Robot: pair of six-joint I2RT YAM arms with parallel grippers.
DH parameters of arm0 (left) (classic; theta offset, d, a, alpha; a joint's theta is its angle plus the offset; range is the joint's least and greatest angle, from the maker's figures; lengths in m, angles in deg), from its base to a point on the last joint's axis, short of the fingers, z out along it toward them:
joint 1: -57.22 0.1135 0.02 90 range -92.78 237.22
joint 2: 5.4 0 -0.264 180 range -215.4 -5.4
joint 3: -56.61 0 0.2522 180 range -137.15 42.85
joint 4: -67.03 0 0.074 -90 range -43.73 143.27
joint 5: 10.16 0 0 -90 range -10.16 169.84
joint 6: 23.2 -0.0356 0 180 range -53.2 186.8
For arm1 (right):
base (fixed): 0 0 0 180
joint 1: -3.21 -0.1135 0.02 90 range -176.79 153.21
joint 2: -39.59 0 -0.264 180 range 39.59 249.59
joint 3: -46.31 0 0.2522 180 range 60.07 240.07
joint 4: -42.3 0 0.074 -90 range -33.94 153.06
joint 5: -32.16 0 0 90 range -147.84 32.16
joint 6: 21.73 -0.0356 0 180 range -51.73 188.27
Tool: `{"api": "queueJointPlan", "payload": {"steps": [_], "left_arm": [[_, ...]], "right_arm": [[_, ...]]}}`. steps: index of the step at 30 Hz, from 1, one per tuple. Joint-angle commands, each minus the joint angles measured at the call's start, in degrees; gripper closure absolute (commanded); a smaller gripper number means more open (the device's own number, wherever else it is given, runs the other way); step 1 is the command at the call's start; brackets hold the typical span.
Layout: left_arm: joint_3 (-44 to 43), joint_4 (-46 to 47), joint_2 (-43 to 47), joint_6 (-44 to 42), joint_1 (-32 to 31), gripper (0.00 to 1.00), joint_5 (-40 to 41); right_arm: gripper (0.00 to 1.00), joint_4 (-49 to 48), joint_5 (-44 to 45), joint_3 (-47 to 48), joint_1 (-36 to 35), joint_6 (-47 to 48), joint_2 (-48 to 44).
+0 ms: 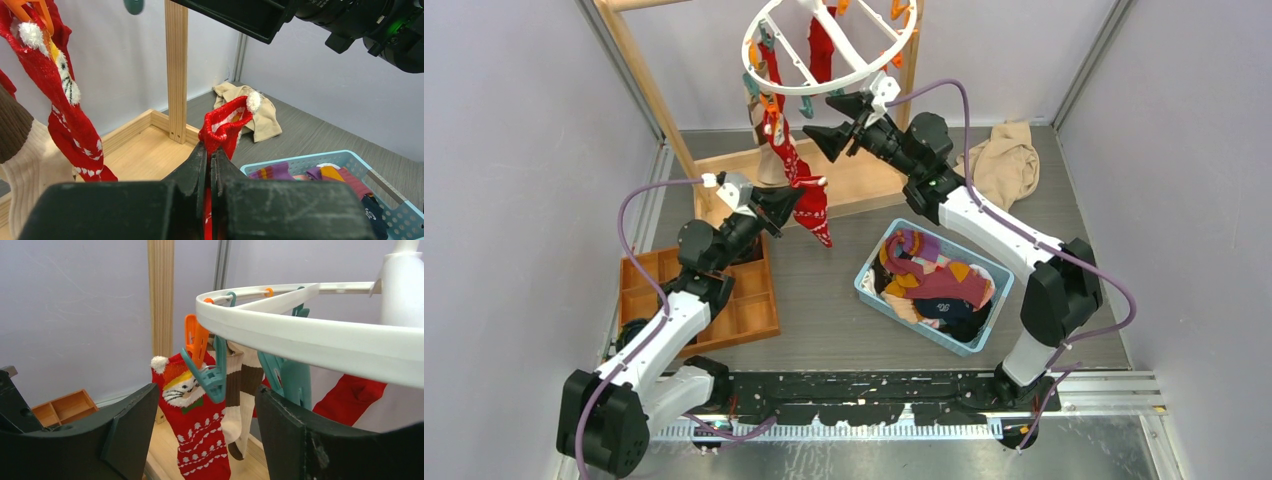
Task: Clip the socks to the hanger
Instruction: Open the clamp at the hanger.
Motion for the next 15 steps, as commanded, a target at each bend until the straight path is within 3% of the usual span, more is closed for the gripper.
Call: {"api": "queueJointPlan", "payload": {"steps": [1,15], "left_arm": [[-2.8,3.4,-0.2,0.4,0.3,1.00,-0.3],[-3.2,3.5,-0.5,0.3,0.3,1.00,-0.6]], "right_arm": [[0.24,-5.3,-1.1,3.6,-0.1,-1.1,0.7],[0.24,-8.9,-2.3,6.6,-0.1,-4.6,4.4]]}}
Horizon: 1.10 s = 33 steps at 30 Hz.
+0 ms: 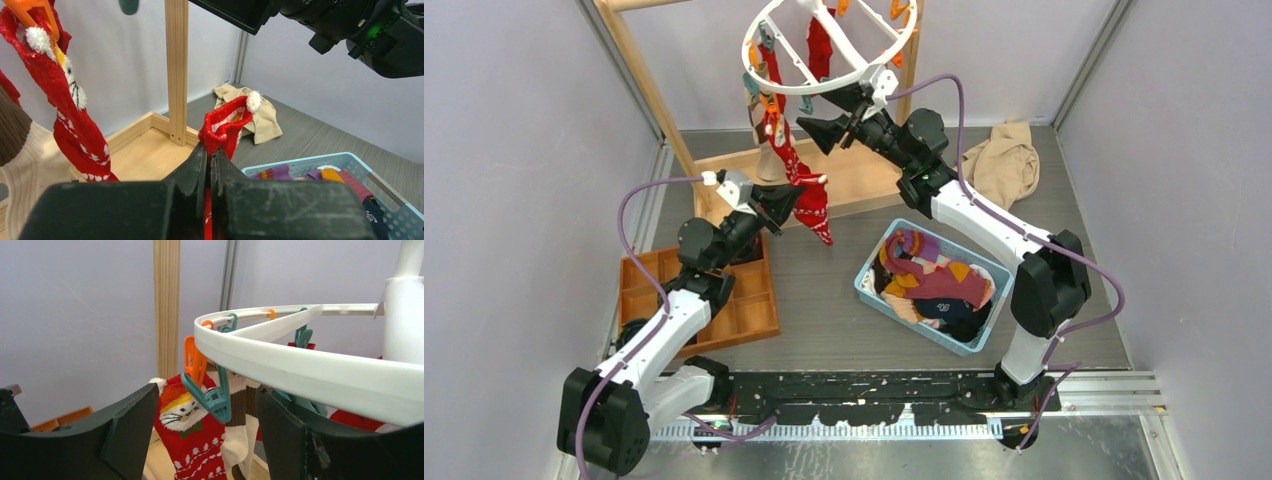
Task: Clip the socks to the hanger
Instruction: Open the clamp at the hanger.
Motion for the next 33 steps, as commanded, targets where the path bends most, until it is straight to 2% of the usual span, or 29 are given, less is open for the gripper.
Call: {"api": "queueJointPlan", "payload": {"steps": [1,21,25,33], "left_arm": [[-2.4,3.3,0.1,0.3,0.3,1.00,-0.5],[-2.4,3.3,0.0,0.6,0.3,1.00,-0.5],[-2.5,3.4,0.0,0.6,0.3,1.00,-0.5],[-2.4,3.5,-0.3,0.7,0.3,1.00,-0.3]], "right_arm": [[0.24,-4.4,-0.6,3.1,-0.1,-1.5,0.6],[0.27,-10.5,-1.5,4.7,-0.3,-5.6,4.0],[0.35,-11.5,-1.5,4.5,-0.3,-6.2,4.2],[0.34,-10.5,-1.3,2.6,-1.0,-4.1,2.9]]}}
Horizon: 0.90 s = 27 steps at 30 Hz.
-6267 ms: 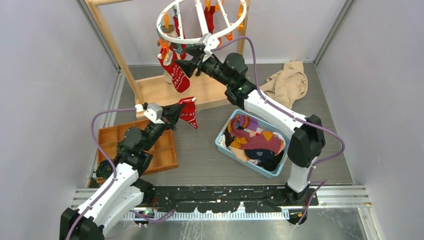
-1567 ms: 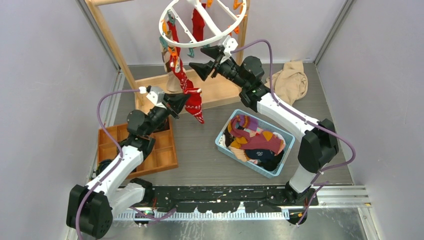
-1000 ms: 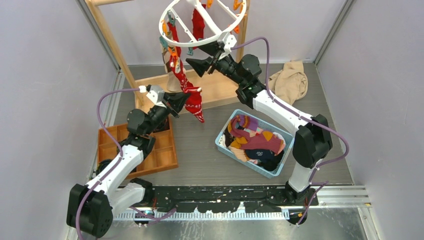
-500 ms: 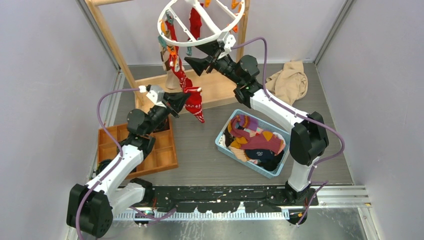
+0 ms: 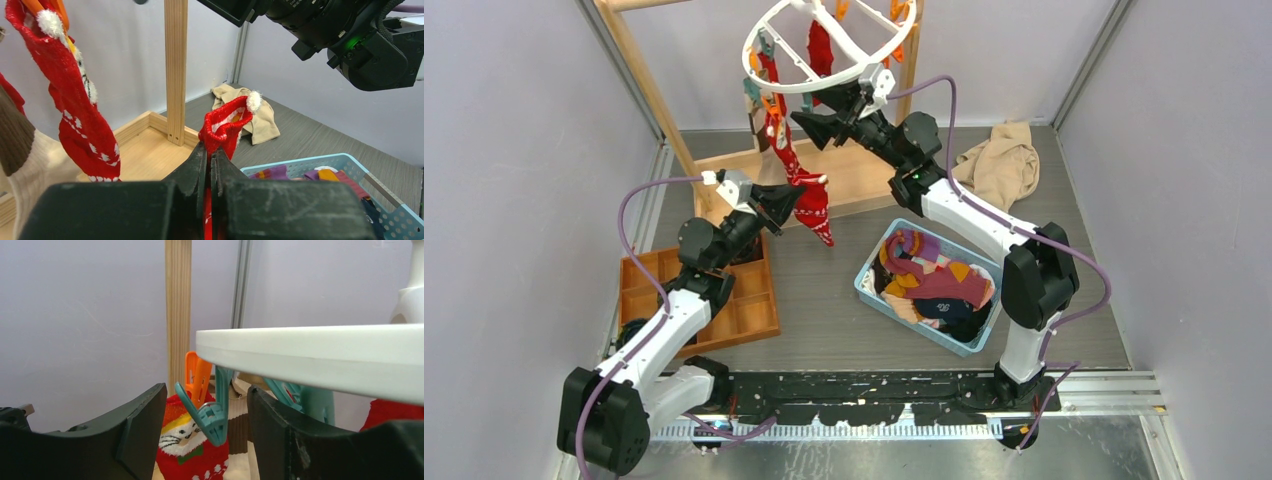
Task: Clip the socks to the hanger
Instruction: Open the clamp at the hanger.
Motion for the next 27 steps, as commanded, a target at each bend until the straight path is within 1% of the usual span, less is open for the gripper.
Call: {"api": "queueJointPlan", "payload": {"steps": [1,10,17,23,27], "left_arm": [[-2.3,3.6,-0.3,-0.1,0.3,1.00,-0.4],[-2.4,3.8,-0.3,0.1,0.3,1.00,-0.5],[-2.3,3.8,-0.4,0.2,0.2,1.00,-0.4],[-2.3,3.7,-0.4,0.2,0.2,1.00,-0.4],[-2.4,3.8,-0.4,0.3,0.2,1.00,-0.4]], "right_arm": [[0.34,-2.3,-0.3,0.9,-0.6,1.1,-1.2],[0.33,-2.7,-0.1,2.1,-0.8,0.8,-0.4],[0.35,-2.6,-0.3,2.5,-0.8,0.6,-0.1],[0.44,-2.5,-0.2,2.9,-0.7,0.6,0.0],[0.54,-2.3,-0.3,2.9,-0.8,0.5,0.0]]}}
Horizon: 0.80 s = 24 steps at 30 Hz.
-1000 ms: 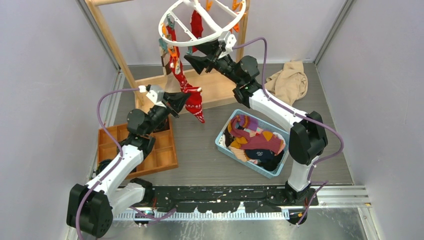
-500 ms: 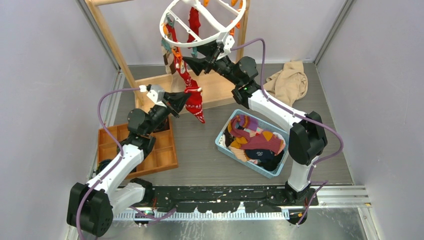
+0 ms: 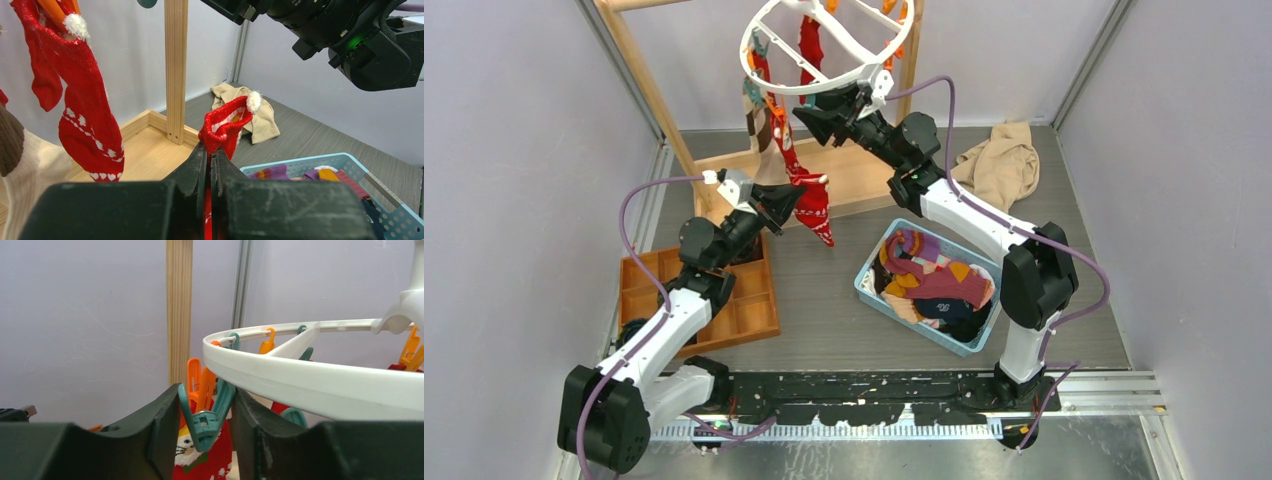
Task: Clip the socks to the hanger
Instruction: Open the clamp at the hanger.
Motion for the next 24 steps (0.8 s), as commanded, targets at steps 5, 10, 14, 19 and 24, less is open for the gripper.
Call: {"api": "queueJointPlan", "payload": {"steps": [5,10,14,19,24], "left_arm": [[-2.5,3.6,0.2,0.2,0.2,1.00,-0.4],[-3.1,3.6,0.0,0.5,0.2,1.00,-0.3],[-5.0,1.7,-0.6,2.6,0.2,1.00,1.5],[-10.1,-6.3,-1.9,3.5,0.2,1.00,3.6],[-16.1,-20.3,-1.8,2.3,0.2,1.00,8.3]], "right_arm": [[0.67,-2.1,-0.3,3.1,-0.3,-0.3,-0.3],[0.81,-1.0,-0.4,3.4,-0.3,-0.9,-0.6],[0.92,0.7,-0.4,3.7,-0.4,-2.4,-1.5],[1.00,5.0,-0.9,4.1,-0.3,-4.0,-3.0],[1.00,10.9,-0.8,6.0,-0.1,-6.4,-3.9]]}}
